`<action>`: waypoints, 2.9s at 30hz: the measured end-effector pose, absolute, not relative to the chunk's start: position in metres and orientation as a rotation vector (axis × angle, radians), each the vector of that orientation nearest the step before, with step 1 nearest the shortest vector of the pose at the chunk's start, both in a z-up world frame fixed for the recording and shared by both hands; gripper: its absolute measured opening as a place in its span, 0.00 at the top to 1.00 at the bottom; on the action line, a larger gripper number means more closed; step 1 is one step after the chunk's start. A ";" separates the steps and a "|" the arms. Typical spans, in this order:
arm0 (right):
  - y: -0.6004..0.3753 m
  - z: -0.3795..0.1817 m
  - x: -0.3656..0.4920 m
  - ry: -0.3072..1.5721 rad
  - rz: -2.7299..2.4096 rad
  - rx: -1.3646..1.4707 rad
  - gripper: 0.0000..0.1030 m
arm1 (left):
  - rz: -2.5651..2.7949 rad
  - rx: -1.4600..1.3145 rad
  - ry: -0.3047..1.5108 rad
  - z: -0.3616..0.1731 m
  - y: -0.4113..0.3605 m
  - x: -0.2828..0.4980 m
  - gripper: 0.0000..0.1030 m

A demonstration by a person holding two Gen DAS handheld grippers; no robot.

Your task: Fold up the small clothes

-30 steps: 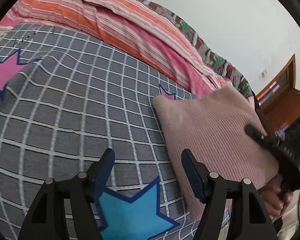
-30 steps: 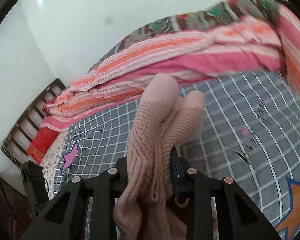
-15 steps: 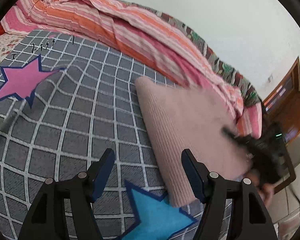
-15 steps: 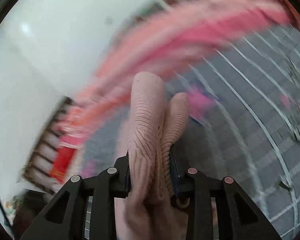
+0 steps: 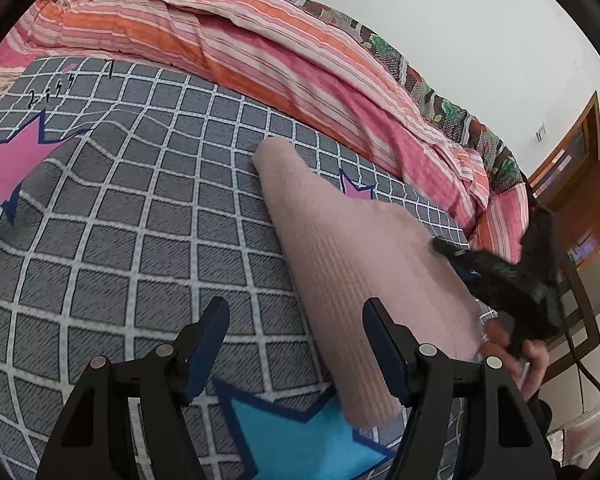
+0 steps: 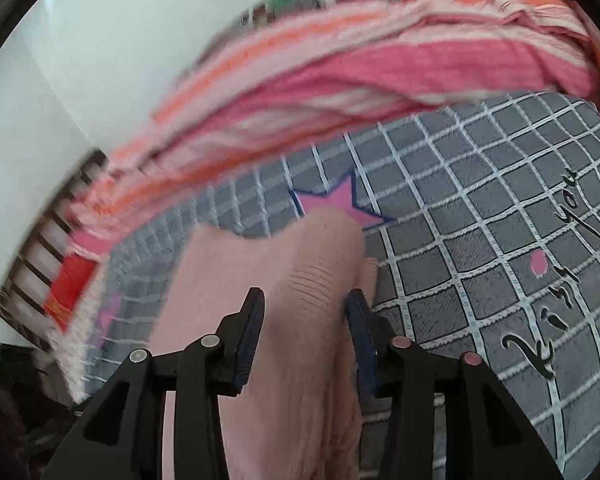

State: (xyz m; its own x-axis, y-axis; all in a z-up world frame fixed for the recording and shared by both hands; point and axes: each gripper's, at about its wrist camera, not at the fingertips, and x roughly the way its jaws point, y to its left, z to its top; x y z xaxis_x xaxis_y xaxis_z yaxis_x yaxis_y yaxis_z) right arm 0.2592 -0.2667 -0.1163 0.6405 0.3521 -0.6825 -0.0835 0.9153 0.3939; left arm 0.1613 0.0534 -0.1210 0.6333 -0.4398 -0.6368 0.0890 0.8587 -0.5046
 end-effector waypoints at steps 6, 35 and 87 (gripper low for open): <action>-0.280 -0.138 0.249 0.800 0.242 0.310 0.90 | -0.317 -0.417 0.834 -0.118 0.039 0.177 0.35; -0.267 -0.159 0.250 0.739 0.164 0.185 0.88 | -0.118 -0.498 0.892 -0.153 0.019 0.313 0.64; -0.262 -0.112 0.133 0.761 0.274 0.226 0.68 | -0.369 -0.117 0.787 -0.136 0.005 0.095 0.85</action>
State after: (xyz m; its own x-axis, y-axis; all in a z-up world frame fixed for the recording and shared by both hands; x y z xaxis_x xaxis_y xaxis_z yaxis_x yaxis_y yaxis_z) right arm 0.1328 -0.2620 -0.1123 0.6915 0.3241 -0.6455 -0.1616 0.9404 0.2991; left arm 0.0947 0.0049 -0.1356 0.6458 -0.3663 -0.6699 0.2800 0.9299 -0.2385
